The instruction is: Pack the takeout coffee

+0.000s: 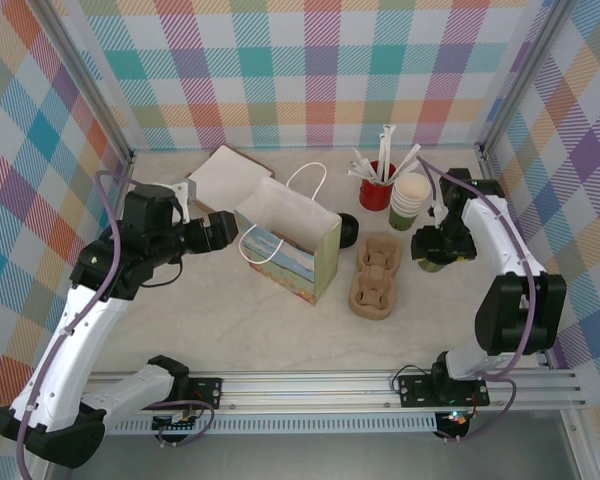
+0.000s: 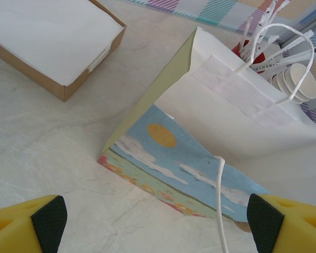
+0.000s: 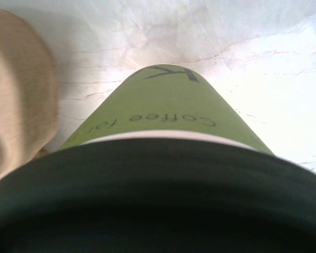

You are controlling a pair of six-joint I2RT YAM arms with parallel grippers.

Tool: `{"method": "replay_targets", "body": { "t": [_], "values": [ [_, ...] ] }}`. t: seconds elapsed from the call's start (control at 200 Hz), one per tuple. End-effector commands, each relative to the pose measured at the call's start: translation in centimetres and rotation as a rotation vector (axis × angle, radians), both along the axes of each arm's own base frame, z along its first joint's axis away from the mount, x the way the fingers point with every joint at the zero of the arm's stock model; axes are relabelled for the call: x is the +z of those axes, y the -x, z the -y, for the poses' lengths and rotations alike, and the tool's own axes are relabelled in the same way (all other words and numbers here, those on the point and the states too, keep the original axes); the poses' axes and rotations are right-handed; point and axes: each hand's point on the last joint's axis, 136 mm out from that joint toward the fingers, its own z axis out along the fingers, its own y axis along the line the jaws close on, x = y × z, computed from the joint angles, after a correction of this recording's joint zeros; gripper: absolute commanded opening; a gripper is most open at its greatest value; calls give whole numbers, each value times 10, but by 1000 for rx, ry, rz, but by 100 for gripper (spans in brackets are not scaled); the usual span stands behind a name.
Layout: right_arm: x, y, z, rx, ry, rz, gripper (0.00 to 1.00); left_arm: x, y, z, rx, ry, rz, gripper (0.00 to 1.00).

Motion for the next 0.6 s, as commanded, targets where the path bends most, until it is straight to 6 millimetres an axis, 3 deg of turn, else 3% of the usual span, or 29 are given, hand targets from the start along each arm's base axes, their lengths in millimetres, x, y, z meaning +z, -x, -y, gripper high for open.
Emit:
{"method": "replay_targets", "body": {
  "t": [0.0,0.335,0.595],
  "values": [
    [44,15,-14,56,-11,43,80,7,-15,8,-11,31,22,90],
    [152,26,-79,211,-54,220,79,-18,-60,30,-71,-35,-29,87],
    [204,38,-151,424,-123,334,78,-33,-81,42,-101,-53,-57,74]
  ]
}}
